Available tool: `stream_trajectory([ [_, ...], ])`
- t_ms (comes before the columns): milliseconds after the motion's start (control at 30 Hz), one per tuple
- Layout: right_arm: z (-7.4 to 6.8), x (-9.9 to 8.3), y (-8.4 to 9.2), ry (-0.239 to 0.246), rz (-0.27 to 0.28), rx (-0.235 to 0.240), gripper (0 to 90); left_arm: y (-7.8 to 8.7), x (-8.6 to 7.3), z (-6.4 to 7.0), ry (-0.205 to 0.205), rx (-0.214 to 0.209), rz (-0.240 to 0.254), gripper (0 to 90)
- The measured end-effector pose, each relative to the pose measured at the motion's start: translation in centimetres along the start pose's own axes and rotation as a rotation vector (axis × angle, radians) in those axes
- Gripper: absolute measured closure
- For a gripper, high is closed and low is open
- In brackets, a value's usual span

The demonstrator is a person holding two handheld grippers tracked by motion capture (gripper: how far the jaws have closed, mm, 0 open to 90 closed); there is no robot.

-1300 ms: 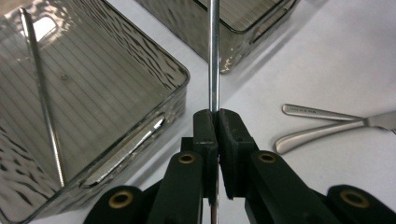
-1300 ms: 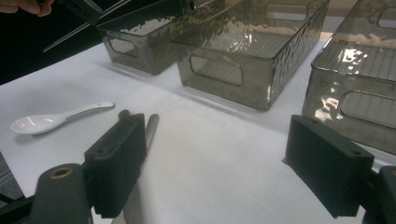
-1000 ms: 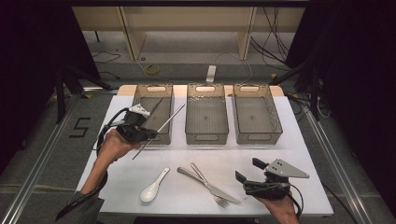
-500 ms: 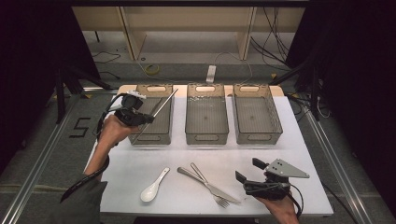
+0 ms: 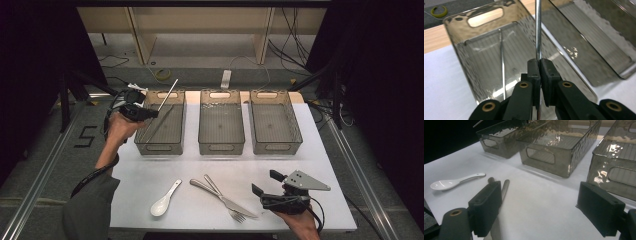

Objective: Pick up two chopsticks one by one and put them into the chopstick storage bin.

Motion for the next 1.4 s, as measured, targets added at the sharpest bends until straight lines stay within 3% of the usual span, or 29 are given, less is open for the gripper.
stream_trajectory([
  [333,0.0,0.0,0.0,0.002,0.0,0.001,21.2,-1.2,-0.8,-1.3,0.034,0.031,0.005,85.3],
  [867,-0.1,0.0,0.0,0.006,0.001,0.001,21.3,-3.0,-1.8,-1.0,-0.014,0.064,-0.026,85.2],
  [1267,-0.1,0.0,0.0,0.005,0.001,0.002,21.6,-3.8,-2.4,-1.1,-0.005,0.059,-0.038,84.0],
  [1300,-0.1,0.0,0.0,0.006,0.001,0.002,21.7,-3.9,-2.5,-1.1,-0.003,0.062,-0.037,83.5],
  [1400,0.0,0.0,0.0,0.006,0.0,0.001,21.7,-4.0,-2.5,-1.1,0.009,0.046,-0.035,70.4],
])
Point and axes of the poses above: each handheld gripper's, and its own axes: y roughly backward along the jaws, x roughly out of its top, z roughly to its right, the point moved 7 cm from there along -y, roughly forward along the jaws, and after that the axes turned 7 degrees about -y, right-handed, at the moved point
